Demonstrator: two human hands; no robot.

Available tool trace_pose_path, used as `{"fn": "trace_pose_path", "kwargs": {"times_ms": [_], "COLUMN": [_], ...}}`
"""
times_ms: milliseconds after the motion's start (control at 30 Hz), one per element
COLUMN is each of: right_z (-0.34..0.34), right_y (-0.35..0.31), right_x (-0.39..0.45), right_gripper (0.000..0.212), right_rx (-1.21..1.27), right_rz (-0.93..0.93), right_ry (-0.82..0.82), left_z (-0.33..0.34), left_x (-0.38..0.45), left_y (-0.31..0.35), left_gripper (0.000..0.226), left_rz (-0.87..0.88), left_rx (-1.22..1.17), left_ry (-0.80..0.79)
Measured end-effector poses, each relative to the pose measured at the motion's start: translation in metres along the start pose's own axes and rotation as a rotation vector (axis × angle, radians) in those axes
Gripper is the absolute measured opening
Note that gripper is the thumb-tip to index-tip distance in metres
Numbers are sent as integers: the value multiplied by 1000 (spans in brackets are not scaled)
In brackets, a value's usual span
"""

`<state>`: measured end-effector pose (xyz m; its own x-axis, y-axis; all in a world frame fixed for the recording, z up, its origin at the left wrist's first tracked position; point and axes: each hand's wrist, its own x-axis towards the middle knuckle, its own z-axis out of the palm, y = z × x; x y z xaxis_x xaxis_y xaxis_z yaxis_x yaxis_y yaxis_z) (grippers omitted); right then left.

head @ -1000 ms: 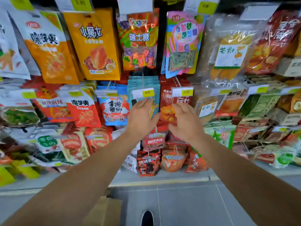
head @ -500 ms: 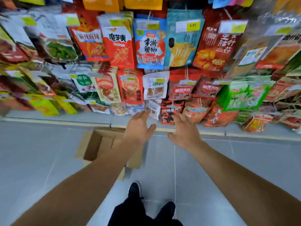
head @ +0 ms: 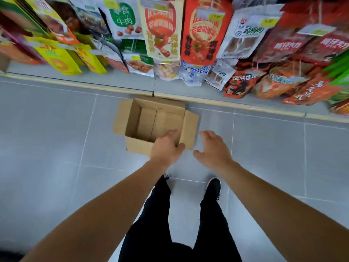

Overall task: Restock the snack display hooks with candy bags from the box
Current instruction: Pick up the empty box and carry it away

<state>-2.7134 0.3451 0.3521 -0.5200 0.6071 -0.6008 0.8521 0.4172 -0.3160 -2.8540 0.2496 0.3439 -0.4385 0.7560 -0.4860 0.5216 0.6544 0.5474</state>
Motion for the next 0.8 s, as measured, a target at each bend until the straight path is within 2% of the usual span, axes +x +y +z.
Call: {"fn": "trace_pose_path", "kwargs": {"times_ms": [133, 367, 533, 633, 733, 800], "right_z": [46, 127, 207, 236, 275, 306], "right_y": [-29, -27, 2, 23, 51, 70], "right_x": [42, 127, 204, 240, 285, 320], "right_gripper": [65, 65, 66, 67, 67, 71], "right_rx": [29, 62, 127, 241, 300, 346], "right_rz": [36, 116, 211, 304, 384, 435], "right_ry": [-84, -196, -276, -263, -251, -225], "left_z": [7, 57, 128, 157, 190, 222], "left_x": [28, 82, 136, 159, 193, 220], "left_y": [-61, -138, -197, -227, -265, -291], "left_gripper": [60, 56, 57, 57, 56, 64], "left_rz": [-161, -414, -570, -673, -830, -940], "left_rx": [-79, -263, -362, -434, -502, -619], "left_ry": [-55, -104, -182, -218, -177, -139]}}
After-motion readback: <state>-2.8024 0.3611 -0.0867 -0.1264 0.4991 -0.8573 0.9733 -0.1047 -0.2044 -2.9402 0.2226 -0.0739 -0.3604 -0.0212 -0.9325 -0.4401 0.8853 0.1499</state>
